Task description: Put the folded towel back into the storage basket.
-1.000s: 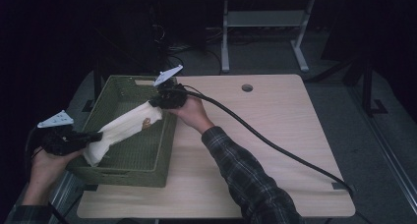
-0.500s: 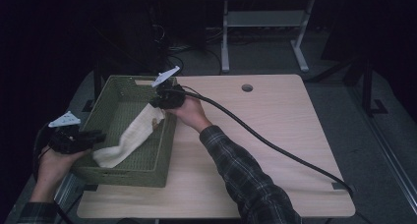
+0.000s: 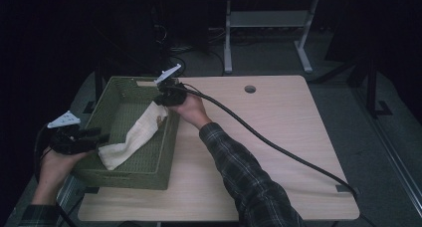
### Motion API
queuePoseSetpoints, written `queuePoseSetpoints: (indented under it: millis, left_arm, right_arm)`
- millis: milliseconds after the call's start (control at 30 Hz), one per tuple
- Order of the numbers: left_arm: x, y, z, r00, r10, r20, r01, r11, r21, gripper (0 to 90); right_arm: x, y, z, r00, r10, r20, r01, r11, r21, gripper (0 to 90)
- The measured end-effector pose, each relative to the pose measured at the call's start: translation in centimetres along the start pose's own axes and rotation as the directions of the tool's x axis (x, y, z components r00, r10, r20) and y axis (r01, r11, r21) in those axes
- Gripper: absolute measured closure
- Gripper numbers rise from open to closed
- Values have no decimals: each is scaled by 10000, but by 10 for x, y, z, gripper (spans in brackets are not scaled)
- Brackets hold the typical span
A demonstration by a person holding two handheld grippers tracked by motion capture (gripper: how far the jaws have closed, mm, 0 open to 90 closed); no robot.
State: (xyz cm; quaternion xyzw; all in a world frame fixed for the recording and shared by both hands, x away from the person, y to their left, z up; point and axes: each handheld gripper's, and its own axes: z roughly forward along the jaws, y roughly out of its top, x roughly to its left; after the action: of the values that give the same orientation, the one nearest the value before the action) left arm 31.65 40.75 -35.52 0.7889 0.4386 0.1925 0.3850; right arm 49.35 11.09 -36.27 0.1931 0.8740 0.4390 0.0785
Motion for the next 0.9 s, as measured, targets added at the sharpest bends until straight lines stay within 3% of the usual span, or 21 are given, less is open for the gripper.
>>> queuePoseSetpoints:
  millis: [200, 300, 467, 700, 900]
  left_arm:
    - [-2, 1, 1, 9999, -81, 65, 82, 9999, -143, 487]
    - [-2, 2, 0, 10000, -25, 87, 26, 9999, -123, 482]
    - [-9, 7, -2, 9998, -98, 163, 103, 9994, -335, 465]
    - [-31, 29, 1, 9991, 61, 424, -32, 9977, -678, 432]
    - [-65, 54, 13, 9958, 365, 840, -296, 9962, -822, 402]
  right_arm:
    - [-12, 7, 7, 9973, 313, 657, -326, 9993, 192, 824]
    - [-16, 8, 5, 9966, 517, 647, -511, 9986, -123, 644]
    - [-17, 10, -10, 9942, 722, 803, -693, 9969, -382, 570]
    - [-26, -4, -50, 9888, 1166, 937, -1100, 9913, -721, 461]
    - [-29, -26, -87, 9861, 1171, 1177, -1086, 9912, -763, 397]
